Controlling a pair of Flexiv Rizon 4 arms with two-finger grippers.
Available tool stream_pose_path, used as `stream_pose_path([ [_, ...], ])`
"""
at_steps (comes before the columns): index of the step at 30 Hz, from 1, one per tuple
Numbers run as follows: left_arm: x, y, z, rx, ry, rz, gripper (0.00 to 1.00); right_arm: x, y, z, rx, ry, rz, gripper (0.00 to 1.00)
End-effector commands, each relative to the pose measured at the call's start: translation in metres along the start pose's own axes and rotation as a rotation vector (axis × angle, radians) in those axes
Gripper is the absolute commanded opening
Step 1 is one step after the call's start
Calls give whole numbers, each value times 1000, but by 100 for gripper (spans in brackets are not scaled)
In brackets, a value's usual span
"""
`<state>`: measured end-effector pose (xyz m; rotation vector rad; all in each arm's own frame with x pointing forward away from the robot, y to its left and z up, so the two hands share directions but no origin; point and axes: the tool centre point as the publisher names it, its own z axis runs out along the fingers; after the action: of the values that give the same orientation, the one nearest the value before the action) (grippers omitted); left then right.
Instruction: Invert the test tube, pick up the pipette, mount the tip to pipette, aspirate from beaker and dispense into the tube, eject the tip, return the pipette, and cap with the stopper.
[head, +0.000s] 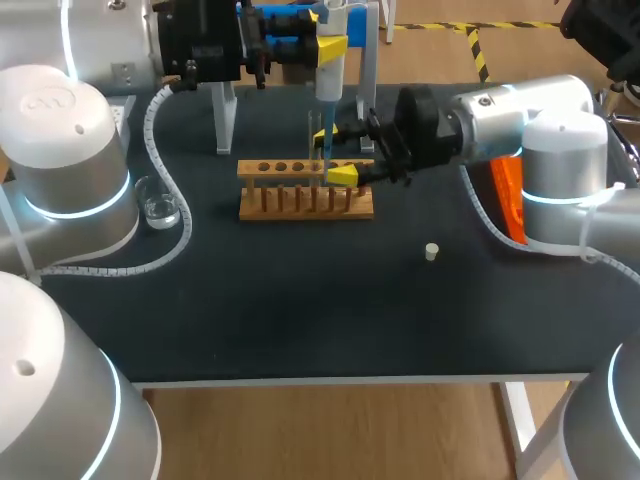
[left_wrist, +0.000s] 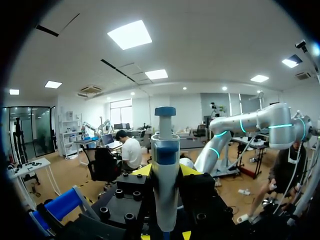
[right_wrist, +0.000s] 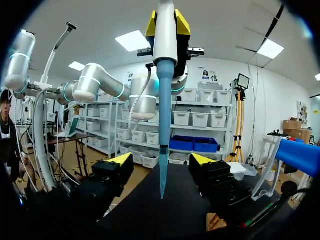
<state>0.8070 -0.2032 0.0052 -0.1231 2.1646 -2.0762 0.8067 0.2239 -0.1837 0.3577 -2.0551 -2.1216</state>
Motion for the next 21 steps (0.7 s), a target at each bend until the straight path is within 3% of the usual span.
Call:
stream_pose_path([
  [1, 0, 0, -1, 1, 0, 1, 0, 6, -4, -9, 10, -11, 4, 100],
  [21, 0, 0, -1, 1, 0, 1, 0, 35, -45, -80, 119, -113, 47, 100],
])
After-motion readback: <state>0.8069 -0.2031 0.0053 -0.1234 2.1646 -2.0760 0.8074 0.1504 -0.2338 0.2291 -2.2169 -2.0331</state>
